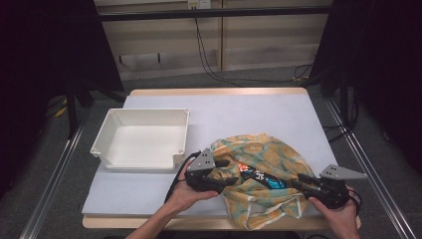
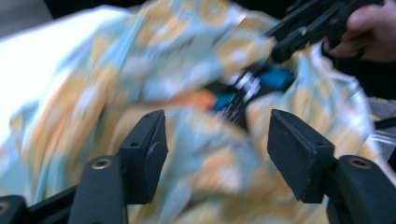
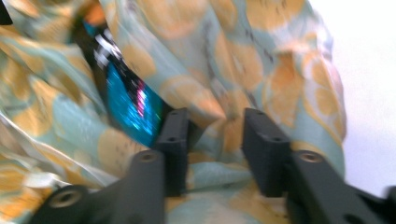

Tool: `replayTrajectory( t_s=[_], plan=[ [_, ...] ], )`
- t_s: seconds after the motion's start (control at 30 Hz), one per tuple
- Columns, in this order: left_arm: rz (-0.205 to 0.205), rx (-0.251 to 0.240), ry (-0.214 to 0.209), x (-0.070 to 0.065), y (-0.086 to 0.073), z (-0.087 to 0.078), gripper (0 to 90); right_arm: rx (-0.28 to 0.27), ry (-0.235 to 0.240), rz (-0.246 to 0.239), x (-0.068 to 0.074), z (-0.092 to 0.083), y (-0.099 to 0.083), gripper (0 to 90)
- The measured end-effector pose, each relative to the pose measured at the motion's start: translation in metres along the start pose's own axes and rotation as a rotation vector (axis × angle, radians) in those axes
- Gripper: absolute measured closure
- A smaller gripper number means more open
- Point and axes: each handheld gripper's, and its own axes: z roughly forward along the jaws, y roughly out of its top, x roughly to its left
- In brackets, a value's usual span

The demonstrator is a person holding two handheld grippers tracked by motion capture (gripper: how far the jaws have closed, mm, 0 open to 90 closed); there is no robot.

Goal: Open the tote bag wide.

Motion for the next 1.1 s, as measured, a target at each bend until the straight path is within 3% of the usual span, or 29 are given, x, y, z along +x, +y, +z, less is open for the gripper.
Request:
replayTrajectory(
  t_s=[0.03,0.07,0.13,0.17,0.37,0.5,0.67,0.77,0.93,1.1],
  plan=[
    [0.001,-0.008,-0.018,-0.005,0.006,0.002,43.1,-0.025,0.016,-0.011,0.003,-0.004,0.006,52.7],
    [0.001,-0.008,-0.018,-0.005,0.006,0.002,44.0,-0.025,0.016,-0.011,0.003,-0.004,0.006,52.7],
    [-0.008,-0.013,-0.068,-0.011,0.012,0.011,46.4,-0.064,0.043,-0.019,0.004,-0.008,0.015,47.3],
    [0.004,-0.007,-0.072,-0.012,0.013,0.015,47.7,-0.069,0.047,-0.024,0.005,-0.008,0.018,46.5],
    [0.012,0.029,-0.155,-0.024,0.018,0.05,53.5,-0.05,0.106,-0.08,0.013,0.006,0.034,48.3],
    [0.033,0.097,-0.156,-0.027,0.011,0.065,53.4,-0.026,0.139,-0.11,0.021,0.016,0.04,47.3],
    [0.057,0.133,-0.163,-0.031,0.003,0.069,59.0,-0.002,0.162,-0.139,0.028,0.025,0.042,45.8],
    [0.077,0.193,-0.181,-0.034,-0.003,0.075,65.9,0.043,0.129,-0.161,0.028,0.039,0.043,53.7],
    [0.101,0.247,-0.196,-0.04,-0.011,0.085,69.7,-0.006,0.096,-0.103,0.006,0.043,0.049,85.8],
    [0.12,0.278,-0.187,-0.043,-0.017,0.09,69.9,-0.035,0.062,-0.033,-0.021,0.053,0.054,89.9]
  ],
)
